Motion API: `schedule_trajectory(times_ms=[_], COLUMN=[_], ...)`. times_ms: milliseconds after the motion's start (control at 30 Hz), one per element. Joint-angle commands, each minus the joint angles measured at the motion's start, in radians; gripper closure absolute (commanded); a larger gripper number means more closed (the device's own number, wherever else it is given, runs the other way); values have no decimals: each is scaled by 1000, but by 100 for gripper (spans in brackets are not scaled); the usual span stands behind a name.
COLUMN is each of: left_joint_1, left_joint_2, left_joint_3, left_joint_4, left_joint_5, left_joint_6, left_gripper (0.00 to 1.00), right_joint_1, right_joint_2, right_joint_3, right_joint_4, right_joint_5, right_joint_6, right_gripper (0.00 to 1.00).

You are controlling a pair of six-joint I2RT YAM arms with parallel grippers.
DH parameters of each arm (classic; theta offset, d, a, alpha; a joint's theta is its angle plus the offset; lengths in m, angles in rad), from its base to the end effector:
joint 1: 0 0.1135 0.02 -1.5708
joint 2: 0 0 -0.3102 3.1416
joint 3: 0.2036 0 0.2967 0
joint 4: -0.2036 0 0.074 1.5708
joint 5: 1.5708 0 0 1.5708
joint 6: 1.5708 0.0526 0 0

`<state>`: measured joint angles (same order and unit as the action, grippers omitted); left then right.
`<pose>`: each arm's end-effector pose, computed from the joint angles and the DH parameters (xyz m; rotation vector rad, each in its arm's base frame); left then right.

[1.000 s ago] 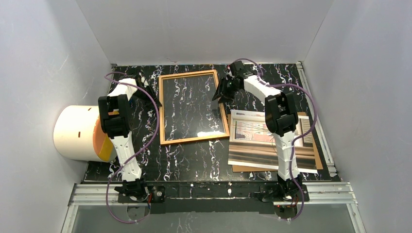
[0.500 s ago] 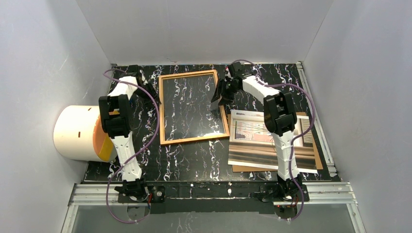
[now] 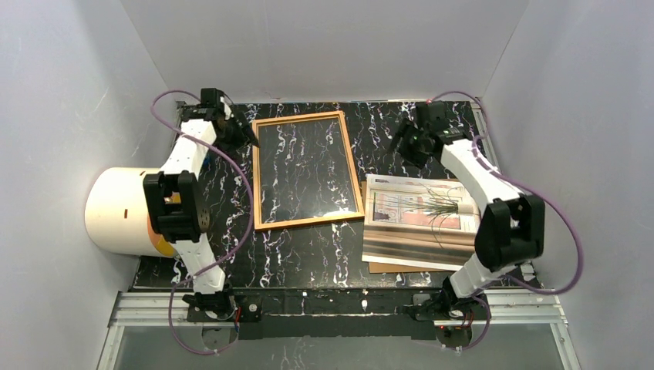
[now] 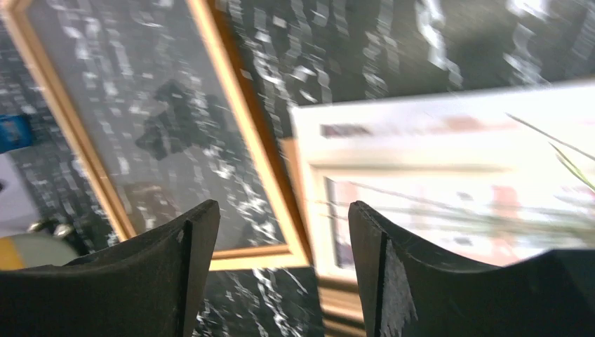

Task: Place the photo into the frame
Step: Turn over the photo at the center of the board.

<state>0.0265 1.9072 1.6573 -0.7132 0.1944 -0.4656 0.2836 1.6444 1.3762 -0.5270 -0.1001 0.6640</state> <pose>0.4906 0.0028 0.2895 -0.5473 2.5007 -0.4182 0.4088 0.1246 0.3135 0.4116 2.4017 0.5626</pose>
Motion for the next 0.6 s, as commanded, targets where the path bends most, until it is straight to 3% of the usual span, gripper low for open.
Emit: schedule_trajectory(times_ms=[0,300,567], left_joint_1=[-91,-291,-499], left_joint_2=[-120,-279,-408], left_joint_3=[-90,-305,-508], left_joint_4=[4,117,340], left_joint_5=[53,226,312], left_joint_6=[-6,39,-101], left_gripper=[27,2,2], right_joint_1=[-35,-145,-171], right_joint_2=[-140,-400,-442], right_joint_3=[-125,-374,-533], right_joint_4=[-191,-360,-326], right_joint_5=[208,262,186], right_joint_6=[77,72,68], right_gripper=[19,12,11])
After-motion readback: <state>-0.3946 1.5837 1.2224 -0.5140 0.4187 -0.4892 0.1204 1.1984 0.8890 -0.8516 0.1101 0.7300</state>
